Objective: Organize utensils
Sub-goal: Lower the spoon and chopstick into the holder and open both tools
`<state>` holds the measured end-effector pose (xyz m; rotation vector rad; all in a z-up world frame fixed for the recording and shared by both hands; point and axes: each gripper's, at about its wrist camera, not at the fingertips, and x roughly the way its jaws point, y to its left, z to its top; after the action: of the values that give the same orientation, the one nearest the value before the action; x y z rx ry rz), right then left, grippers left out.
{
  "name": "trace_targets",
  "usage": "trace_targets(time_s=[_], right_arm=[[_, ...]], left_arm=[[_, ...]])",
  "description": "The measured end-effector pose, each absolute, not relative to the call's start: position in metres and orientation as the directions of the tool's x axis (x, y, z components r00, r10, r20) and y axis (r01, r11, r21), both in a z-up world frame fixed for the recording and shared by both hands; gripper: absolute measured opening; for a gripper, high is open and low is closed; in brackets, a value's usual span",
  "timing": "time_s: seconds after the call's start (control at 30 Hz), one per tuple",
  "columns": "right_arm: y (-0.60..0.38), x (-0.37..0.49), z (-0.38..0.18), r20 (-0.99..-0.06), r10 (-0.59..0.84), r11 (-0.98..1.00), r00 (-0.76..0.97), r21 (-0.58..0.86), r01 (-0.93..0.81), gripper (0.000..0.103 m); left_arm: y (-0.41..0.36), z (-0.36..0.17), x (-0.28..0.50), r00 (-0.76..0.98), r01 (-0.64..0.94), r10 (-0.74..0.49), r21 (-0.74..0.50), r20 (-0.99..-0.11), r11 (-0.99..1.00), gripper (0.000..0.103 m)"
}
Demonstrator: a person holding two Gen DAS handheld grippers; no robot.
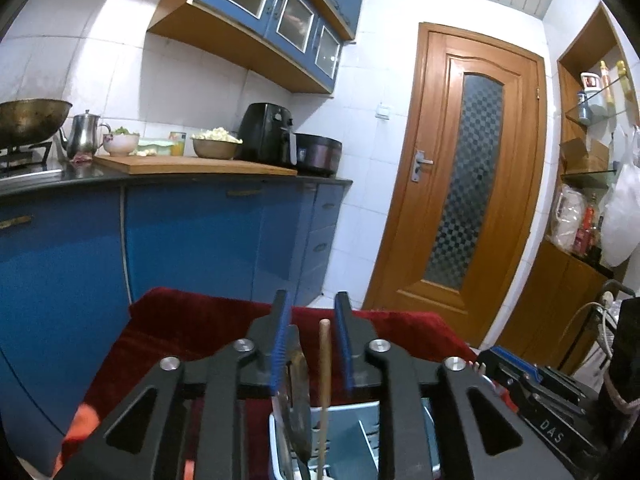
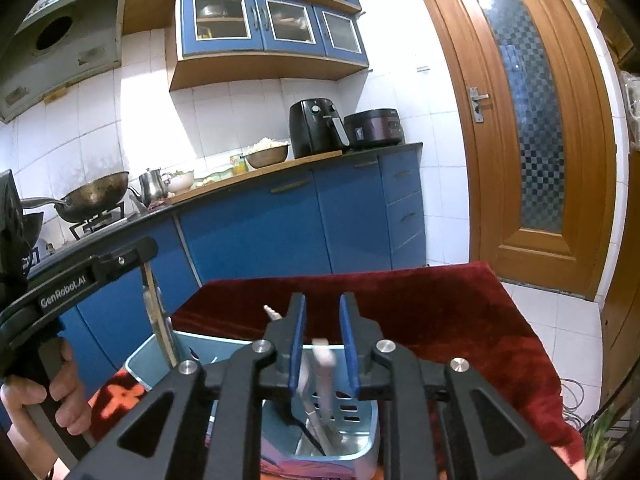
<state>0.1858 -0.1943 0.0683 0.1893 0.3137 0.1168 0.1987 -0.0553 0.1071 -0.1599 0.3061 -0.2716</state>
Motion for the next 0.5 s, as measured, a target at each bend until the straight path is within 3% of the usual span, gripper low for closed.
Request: trace_targets(time_s=[0.5], right_arm=[[-0.181,0.141,0.094,-0.264,0.157,0.975,0.952,0.196,-0.106,0.021]], left_arm=[[-0.039,0.117,0.163,0.890,0.265,-0.330,-0.231,-0.316,0.936,0.026]])
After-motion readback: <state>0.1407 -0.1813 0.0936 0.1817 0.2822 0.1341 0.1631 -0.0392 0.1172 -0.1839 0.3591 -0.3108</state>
